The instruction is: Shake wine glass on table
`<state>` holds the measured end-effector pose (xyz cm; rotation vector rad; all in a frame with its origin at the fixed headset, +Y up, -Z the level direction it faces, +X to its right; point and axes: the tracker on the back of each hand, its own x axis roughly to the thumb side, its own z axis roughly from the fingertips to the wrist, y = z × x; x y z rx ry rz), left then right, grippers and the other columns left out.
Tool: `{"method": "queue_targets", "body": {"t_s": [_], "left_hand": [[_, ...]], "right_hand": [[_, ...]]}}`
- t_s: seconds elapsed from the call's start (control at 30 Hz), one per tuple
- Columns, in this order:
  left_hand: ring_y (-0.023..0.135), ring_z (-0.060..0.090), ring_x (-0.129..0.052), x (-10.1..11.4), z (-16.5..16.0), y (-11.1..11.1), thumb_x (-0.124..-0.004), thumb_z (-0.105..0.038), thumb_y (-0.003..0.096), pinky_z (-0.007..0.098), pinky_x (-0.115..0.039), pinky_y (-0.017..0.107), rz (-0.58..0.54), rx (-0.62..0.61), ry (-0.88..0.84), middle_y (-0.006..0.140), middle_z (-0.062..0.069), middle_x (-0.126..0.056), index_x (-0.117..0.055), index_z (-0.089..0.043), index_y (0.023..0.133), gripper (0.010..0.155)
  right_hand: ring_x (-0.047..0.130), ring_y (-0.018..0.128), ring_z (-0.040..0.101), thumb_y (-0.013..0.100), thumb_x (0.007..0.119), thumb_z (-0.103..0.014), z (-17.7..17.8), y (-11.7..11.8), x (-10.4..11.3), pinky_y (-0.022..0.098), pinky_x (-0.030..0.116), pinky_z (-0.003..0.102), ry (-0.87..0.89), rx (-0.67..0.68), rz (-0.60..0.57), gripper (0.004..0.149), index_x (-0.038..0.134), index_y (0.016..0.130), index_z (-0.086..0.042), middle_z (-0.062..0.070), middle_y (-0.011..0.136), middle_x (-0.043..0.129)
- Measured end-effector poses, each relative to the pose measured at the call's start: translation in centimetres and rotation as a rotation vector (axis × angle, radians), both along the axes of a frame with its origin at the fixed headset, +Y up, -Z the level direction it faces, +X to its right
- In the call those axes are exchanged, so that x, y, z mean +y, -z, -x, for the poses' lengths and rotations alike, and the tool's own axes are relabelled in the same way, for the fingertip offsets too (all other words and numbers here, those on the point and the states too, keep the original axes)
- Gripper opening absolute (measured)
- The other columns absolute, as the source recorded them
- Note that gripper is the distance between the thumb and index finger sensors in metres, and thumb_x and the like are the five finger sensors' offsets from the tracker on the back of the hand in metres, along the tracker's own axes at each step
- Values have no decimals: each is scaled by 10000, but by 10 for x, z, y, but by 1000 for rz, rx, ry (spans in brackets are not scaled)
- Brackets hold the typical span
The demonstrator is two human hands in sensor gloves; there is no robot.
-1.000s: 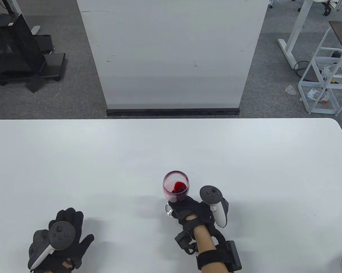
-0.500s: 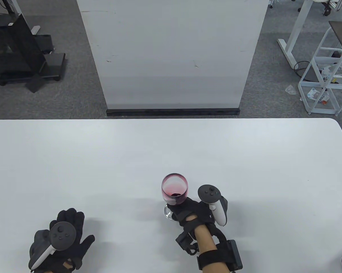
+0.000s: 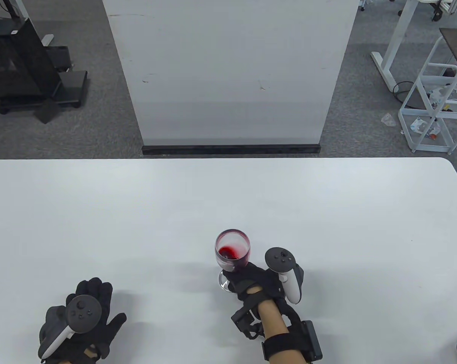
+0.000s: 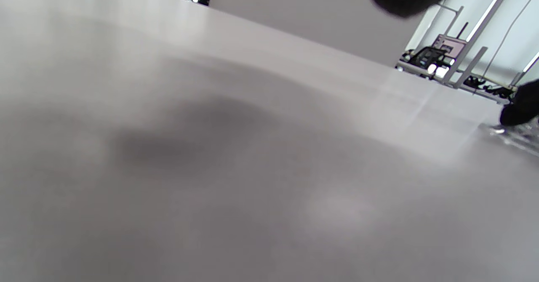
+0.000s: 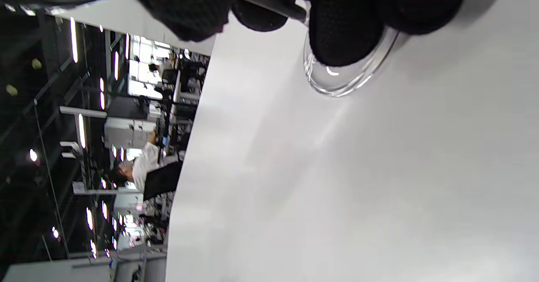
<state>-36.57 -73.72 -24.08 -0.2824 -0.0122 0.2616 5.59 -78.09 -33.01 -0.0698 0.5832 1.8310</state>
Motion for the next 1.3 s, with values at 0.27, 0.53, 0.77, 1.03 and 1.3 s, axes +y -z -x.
{"method": "queue_targets", "body": {"t_s": [0.27,0.53,0.77,1.03,1.3], "left_hand": [[1022,276,76,-1,0,1,-596,-594,463,465,10,728,6,-1,0,1114,-4,6,-139,-286,1037,796],[1022,275,77,-1,1,1,-596,-594,463,465,9,728,5,-1,-4,1114,-5,5,-139,-286,1037,796],[1023,275,76,-2,1,1,-595,-595,463,464,10,729,13,-2,-6,1115,-6,6,-138,-288,1036,795],[1023,273,78,-2,1,2,-595,-595,464,463,12,729,14,-3,-8,1114,-7,7,-134,-289,1036,796],[1023,274,79,-3,1,2,-595,-595,464,464,12,728,11,-3,-7,1114,-6,10,-134,-289,1036,796]], "right_hand": [[813,731,284,517,788,-420,1,0,1,490,751,451,-8,6,8,556,605,985,-181,99,1089,540],[819,724,289,514,792,-412,1,-1,2,480,753,454,-10,12,4,557,611,984,-173,102,1087,542],[797,741,291,522,778,-403,3,-2,-2,488,739,462,56,-53,-19,575,577,1005,-164,116,1099,498],[803,739,283,526,768,-411,-1,-2,-3,491,740,457,43,-83,-30,573,569,1007,-172,113,1100,500],[794,749,274,526,765,-394,-1,-3,-3,498,736,463,41,-76,-28,568,566,1011,-177,106,1103,499]]}}
